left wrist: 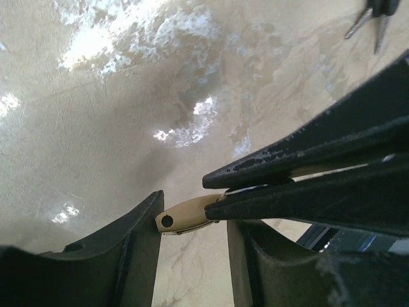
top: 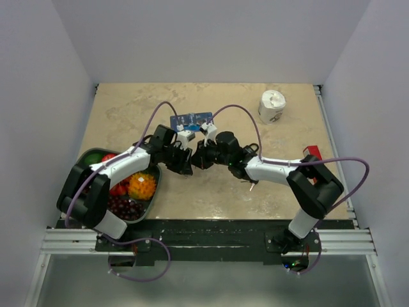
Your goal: Unlock with the key
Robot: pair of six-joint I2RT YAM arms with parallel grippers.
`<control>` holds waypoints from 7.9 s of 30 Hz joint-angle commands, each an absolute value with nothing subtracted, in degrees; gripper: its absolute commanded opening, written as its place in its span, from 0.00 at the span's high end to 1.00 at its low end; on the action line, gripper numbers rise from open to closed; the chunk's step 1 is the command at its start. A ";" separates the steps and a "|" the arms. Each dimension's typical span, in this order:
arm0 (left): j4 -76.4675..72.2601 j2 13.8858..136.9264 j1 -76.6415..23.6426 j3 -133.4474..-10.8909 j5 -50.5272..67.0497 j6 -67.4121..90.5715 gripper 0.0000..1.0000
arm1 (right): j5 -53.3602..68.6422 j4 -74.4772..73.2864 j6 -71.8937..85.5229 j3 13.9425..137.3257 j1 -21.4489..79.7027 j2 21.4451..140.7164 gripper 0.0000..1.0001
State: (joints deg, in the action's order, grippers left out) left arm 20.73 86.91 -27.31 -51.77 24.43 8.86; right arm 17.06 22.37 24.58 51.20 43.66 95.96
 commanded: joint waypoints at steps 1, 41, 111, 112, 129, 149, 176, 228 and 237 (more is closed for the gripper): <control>25.66 90.43 -26.37 -54.93 17.76 10.72 1.00 | 9.67 21.80 23.55 51.50 42.72 97.73 0.94; 37.88 118.74 -23.47 -84.81 7.03 7.56 0.27 | -3.16 20.48 19.07 41.22 38.76 83.67 0.46; 5.45 66.80 -27.95 -58.45 9.14 9.67 0.00 | -14.77 -13.10 46.76 34.02 26.46 76.20 0.43; 5.45 66.88 -28.04 -58.45 9.14 9.58 0.00 | -14.68 -13.10 47.28 33.84 26.46 76.38 0.43; 5.54 67.06 -28.04 -58.36 8.70 9.14 0.00 | -14.77 -12.92 47.72 32.52 26.46 75.76 0.59; 2.03 68.29 -31.20 -57.04 21.53 6.33 0.01 | -14.07 -12.75 45.44 35.07 26.46 71.90 0.98; -5.36 77.60 -34.63 -55.72 41.37 10.90 0.02 | 19.05 1.57 25.85 38.05 26.46 65.21 1.00; 3.52 76.11 -34.01 -57.75 53.52 0.88 0.79 | 49.57 -6.68 16.00 58.36 26.37 64.69 1.00; 3.86 74.97 -34.01 -57.57 52.04 0.27 1.00 | 47.38 -6.50 15.56 56.78 26.28 64.69 1.00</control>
